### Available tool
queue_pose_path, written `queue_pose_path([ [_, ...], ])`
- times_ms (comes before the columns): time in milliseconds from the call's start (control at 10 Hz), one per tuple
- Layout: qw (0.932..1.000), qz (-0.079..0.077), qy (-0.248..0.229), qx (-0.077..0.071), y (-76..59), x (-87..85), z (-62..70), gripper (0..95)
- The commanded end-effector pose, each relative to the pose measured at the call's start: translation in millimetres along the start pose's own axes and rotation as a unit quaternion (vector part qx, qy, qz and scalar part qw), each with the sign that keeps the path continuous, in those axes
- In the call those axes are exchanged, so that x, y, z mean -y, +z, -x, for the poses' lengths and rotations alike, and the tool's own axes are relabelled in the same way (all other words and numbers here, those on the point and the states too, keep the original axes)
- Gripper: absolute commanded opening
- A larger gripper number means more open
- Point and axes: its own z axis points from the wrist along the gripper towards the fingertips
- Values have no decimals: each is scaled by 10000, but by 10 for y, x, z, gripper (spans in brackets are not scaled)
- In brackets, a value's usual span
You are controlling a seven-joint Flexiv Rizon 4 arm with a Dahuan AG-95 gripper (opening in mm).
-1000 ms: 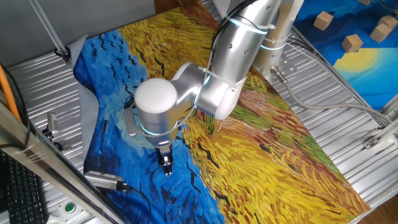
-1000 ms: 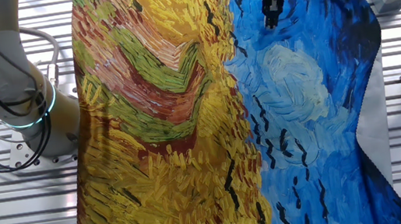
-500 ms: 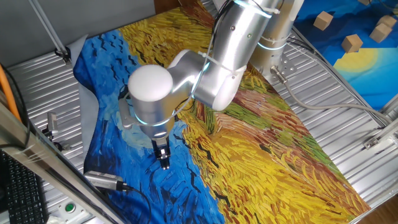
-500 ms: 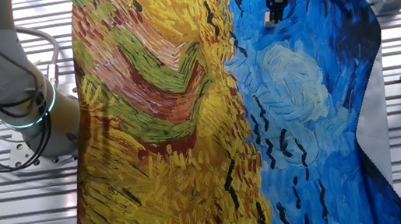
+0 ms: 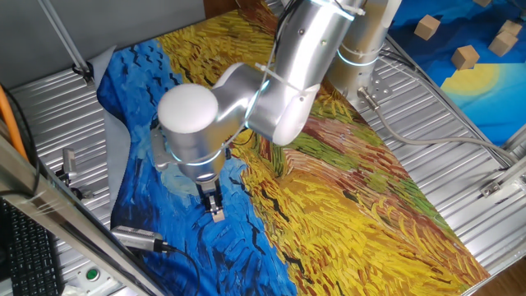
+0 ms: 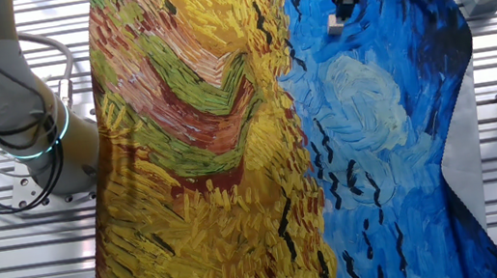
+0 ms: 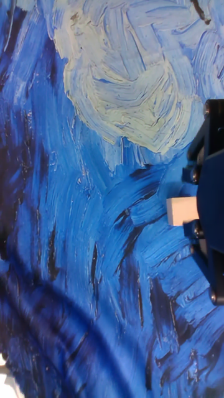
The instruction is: Pick up the small block on the left and move it to the right
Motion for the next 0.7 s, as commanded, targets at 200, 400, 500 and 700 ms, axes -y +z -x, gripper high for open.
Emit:
queue_pose_path([
  [200, 10000, -3, -68, -46, 15, -16, 17, 0],
  [400, 9999, 1, -57, -100, 17, -11, 8, 0],
  [500, 9999, 12, -18, -112, 17, -10, 6, 0],
  [700, 9999, -4, 49, -157, 17, -10, 6, 0],
])
